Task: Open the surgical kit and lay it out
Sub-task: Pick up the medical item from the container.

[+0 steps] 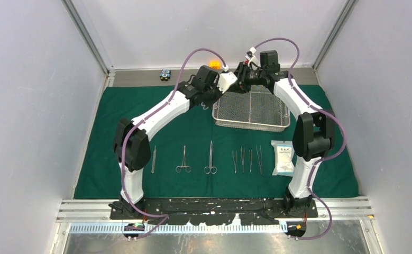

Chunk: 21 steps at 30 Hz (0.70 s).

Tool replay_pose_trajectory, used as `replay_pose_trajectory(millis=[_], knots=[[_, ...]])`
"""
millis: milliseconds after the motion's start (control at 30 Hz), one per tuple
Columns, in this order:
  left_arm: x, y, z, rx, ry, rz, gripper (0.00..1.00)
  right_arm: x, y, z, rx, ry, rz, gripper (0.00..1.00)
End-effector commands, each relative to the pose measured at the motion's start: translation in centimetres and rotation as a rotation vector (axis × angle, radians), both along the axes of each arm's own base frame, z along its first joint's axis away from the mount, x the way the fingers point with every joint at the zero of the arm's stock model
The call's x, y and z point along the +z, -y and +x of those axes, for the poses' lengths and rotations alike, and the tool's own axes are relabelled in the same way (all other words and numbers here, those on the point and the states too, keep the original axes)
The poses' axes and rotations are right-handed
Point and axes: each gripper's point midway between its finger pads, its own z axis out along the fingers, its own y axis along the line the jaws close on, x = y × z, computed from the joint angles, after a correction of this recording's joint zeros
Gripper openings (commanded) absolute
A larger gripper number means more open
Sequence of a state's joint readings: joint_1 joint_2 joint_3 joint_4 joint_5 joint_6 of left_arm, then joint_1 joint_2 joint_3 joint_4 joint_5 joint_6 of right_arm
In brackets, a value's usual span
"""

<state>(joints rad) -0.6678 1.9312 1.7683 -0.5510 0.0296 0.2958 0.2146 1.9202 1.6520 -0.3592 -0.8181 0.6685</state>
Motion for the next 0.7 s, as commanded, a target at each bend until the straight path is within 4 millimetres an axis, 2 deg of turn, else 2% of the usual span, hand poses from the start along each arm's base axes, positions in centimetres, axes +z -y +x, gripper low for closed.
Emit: replay_pose_trajectory(millis=[0, 133, 367, 500, 600, 667], knots=[[1.9, -0.3, 0.9, 0.021, 0.068, -0.003, 0.00, 1.6, -0.9, 0.3, 0.017, 0.052, 0.026, 0.39], [1.5, -0.7, 1.1, 0.034, 0.067, 0.017, 0.00, 1.1, -1.1, 0.3, 0.023, 0.045, 0.018, 0.29], [0.6, -0.8, 1.1, 0.033, 0.056, 0.041, 0.00, 1.0, -1.1, 0.3, 0.034, 0.055, 0.006, 0.02], [0.5, -1.0, 1.0, 0.034, 0.050, 0.047, 0.00, 0.9, -0.8, 0.2, 0.037, 0.073, -0.021, 0.00], [0.7, -0.8, 0.5, 0.016, 0.041, 0.032, 0.11, 0.6, -0.5, 0.2, 0.037, 0.087, -0.050, 0.01], [1.0, -0.4, -0.2, -0.014, 0.029, 0.006, 0.22, 0.4, -0.4, 0.1, 0.040, 0.092, -0.057, 0.00]])
